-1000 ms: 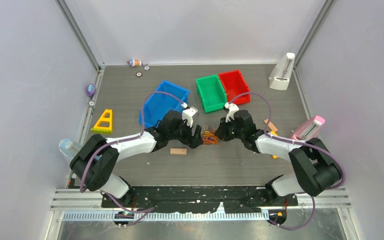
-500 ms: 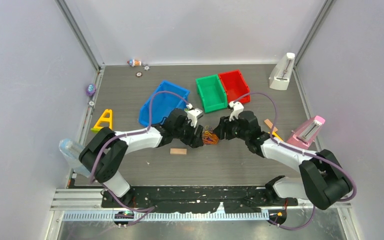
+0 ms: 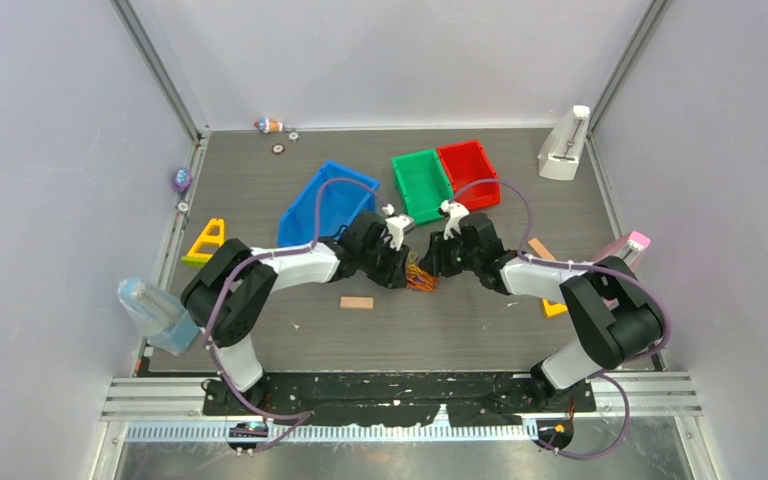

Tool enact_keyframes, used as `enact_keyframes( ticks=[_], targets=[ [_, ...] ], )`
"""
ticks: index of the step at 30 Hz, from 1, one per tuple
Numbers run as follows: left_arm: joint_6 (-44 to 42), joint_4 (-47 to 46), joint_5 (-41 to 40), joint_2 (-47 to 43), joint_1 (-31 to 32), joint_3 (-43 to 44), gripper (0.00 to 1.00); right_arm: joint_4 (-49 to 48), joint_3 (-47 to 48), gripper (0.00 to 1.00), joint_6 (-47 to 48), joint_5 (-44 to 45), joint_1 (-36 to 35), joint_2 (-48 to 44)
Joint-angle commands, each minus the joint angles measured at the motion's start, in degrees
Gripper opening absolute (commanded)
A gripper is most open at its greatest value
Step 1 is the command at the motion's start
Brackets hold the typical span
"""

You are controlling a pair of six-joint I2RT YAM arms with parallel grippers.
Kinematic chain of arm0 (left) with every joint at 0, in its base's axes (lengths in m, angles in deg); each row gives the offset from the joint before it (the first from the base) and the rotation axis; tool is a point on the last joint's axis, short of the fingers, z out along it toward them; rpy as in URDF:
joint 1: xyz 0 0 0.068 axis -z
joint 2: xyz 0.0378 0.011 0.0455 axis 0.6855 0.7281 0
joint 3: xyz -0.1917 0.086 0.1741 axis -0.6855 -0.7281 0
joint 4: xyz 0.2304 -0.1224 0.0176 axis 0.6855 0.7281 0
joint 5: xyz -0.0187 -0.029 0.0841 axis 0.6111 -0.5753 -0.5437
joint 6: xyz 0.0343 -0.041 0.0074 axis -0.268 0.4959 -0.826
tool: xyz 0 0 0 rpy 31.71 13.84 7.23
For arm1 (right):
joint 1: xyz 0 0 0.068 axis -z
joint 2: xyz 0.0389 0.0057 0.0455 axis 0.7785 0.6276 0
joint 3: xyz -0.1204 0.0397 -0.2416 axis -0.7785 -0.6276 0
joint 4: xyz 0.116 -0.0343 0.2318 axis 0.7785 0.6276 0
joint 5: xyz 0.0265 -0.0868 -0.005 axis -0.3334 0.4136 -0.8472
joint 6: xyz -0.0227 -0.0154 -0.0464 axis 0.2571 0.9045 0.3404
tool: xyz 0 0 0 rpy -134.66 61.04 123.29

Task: Untangle the cables

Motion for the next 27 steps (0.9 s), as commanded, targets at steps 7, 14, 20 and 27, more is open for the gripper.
enact_keyframes(
  ticks=[7, 14, 20, 27],
  targets=[
    [0.20, 3.15, -2.71, -0.50, -0.06, 2.88, 0.00, -2.99, -2.14, 0.06, -1.53, -6.21, -0.03, -2.14],
    [0.58, 0.14, -8.80, -7.49, -1.82, -2.88, 0.00, -1.31, -4.12, 0.05, -1.86, 3.86, 0.07, -7.99],
    [2.52, -5.06, -12.03, -13.80, -4.79, -8.90, 0.00, 0.86, -6.86, 0.06, -3.60, 18.82, 0.76, -14.11],
    [3.92, -7.90, -18.57, -21.41, -6.46, -14.38, 0.00, 5.43, -7.92, 0.05, -7.31, 30.94, 2.27, -17.77]
  ],
)
